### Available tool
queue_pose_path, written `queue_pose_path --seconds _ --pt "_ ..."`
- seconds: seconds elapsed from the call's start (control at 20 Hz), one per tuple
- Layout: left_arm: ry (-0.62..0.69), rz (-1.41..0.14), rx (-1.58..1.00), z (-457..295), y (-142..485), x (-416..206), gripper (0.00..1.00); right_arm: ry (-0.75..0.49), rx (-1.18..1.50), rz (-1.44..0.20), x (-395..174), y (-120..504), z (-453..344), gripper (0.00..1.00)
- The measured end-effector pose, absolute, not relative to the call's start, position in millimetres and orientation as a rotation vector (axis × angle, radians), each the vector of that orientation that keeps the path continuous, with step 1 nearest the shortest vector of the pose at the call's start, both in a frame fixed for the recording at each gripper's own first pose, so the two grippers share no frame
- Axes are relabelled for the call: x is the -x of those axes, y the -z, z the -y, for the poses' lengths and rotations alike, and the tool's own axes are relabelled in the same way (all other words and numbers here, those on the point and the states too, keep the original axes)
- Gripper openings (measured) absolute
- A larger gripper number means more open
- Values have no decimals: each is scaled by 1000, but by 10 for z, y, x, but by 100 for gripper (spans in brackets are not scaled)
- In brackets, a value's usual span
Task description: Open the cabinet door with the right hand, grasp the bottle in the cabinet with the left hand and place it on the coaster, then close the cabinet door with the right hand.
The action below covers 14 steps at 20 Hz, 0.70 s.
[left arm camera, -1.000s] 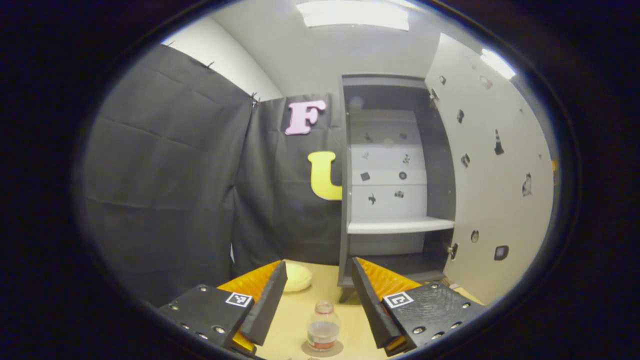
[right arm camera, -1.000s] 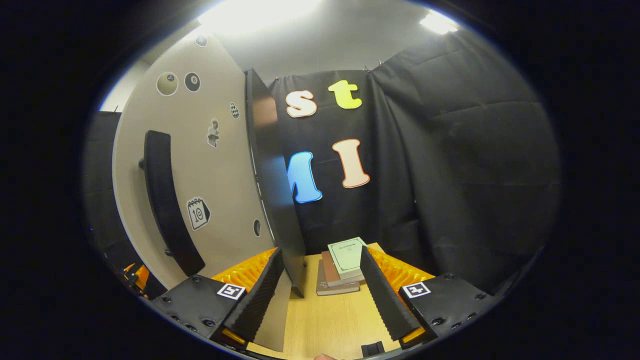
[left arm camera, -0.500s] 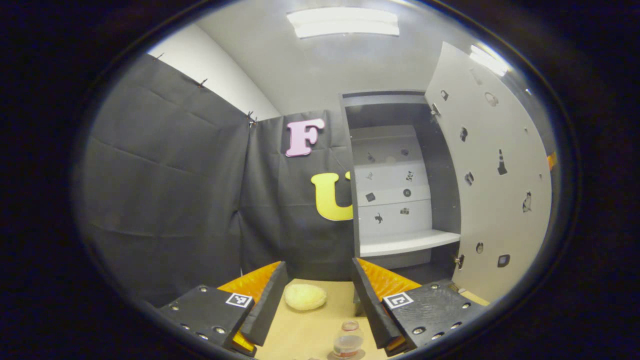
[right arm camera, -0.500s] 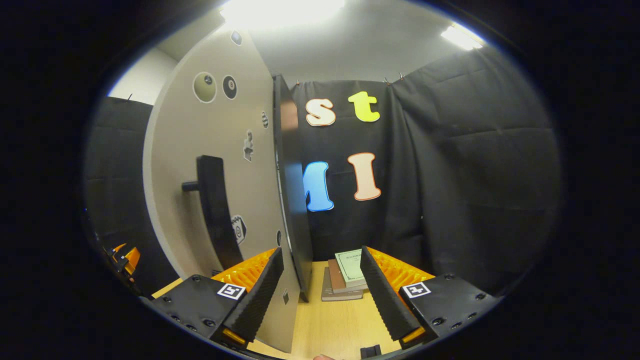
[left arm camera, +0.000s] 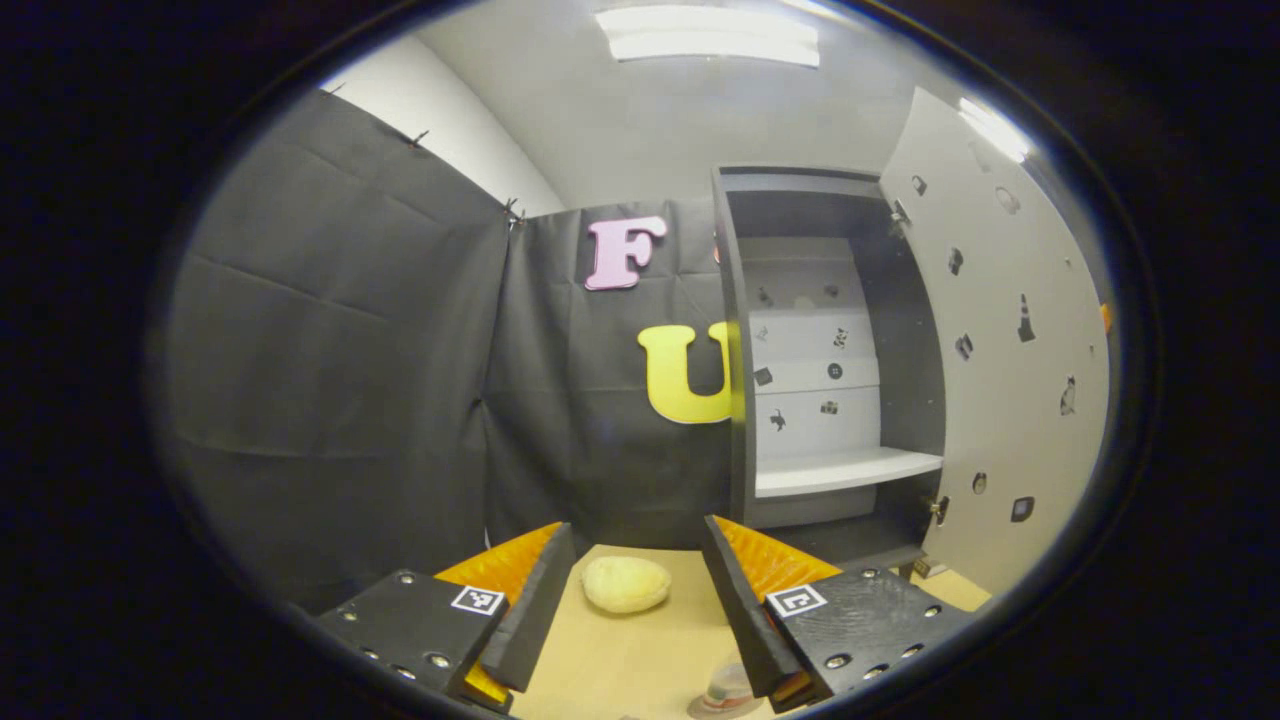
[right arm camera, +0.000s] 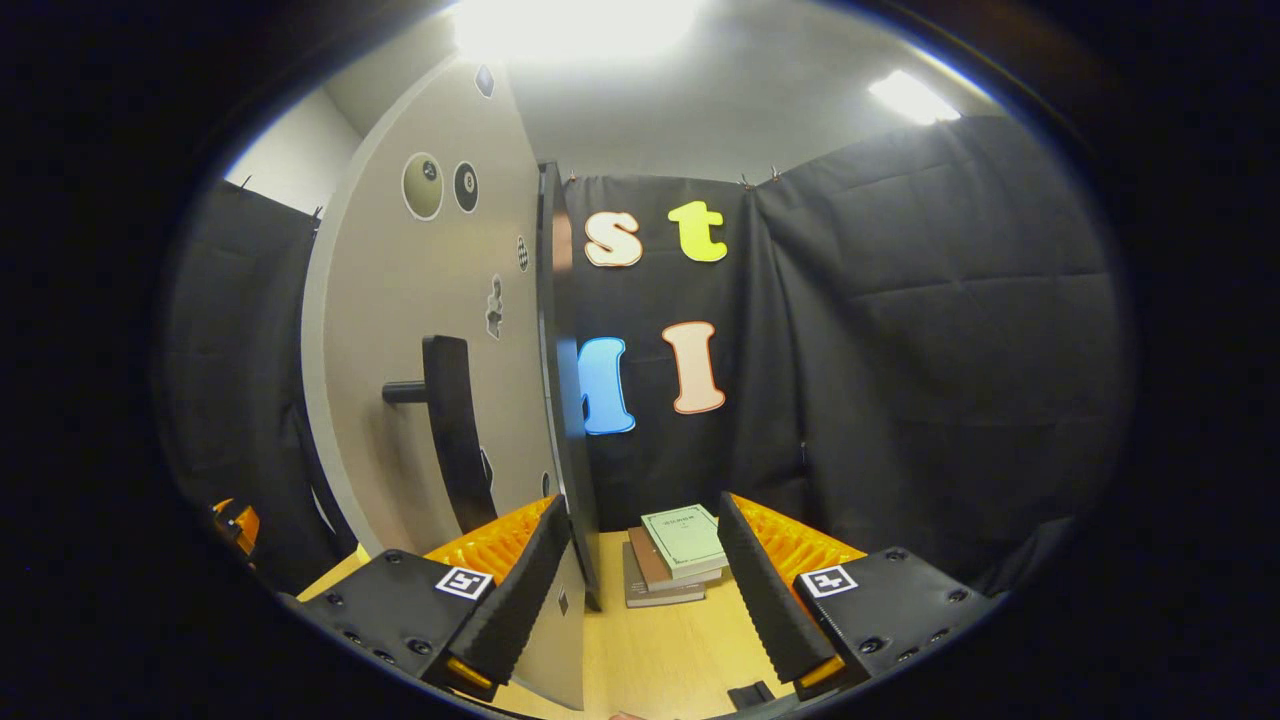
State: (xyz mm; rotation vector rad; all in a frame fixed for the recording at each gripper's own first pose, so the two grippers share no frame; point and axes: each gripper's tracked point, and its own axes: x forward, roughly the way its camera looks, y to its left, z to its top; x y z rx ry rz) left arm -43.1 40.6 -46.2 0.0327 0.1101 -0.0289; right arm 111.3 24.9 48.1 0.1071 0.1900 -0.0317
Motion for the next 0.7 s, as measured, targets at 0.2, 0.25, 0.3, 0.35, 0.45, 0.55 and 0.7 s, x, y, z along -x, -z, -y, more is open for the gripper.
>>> queue_pose_path --seconds 0.2,0.25,0.3,0.35,0.45,0.55,0.7 --pt "29 -141 -10 -503 559 350 77 40 -108 -195 -1060 -498 -416 92" --pt "28 -145 -8 -529 586 325 77 44 -106 -196 -1057 -493 -437 96" --pt "27 -147 -6 -552 605 300 77 49 -102 -196 -1049 -498 -465 92" --pt "30 -148 -1 -563 615 283 77 52 -100 -195 -1057 -497 -483 92" --pt "40 -150 8 -576 637 265 77 52 -96 -197 -1055 -505 -537 92" --pt "46 -149 4 -600 660 230 80 46 -95 -200 -1060 -512 -621 96" --pt "55 -153 2 -653 687 206 81 30 -92 -204 -1066 -513 -782 96"
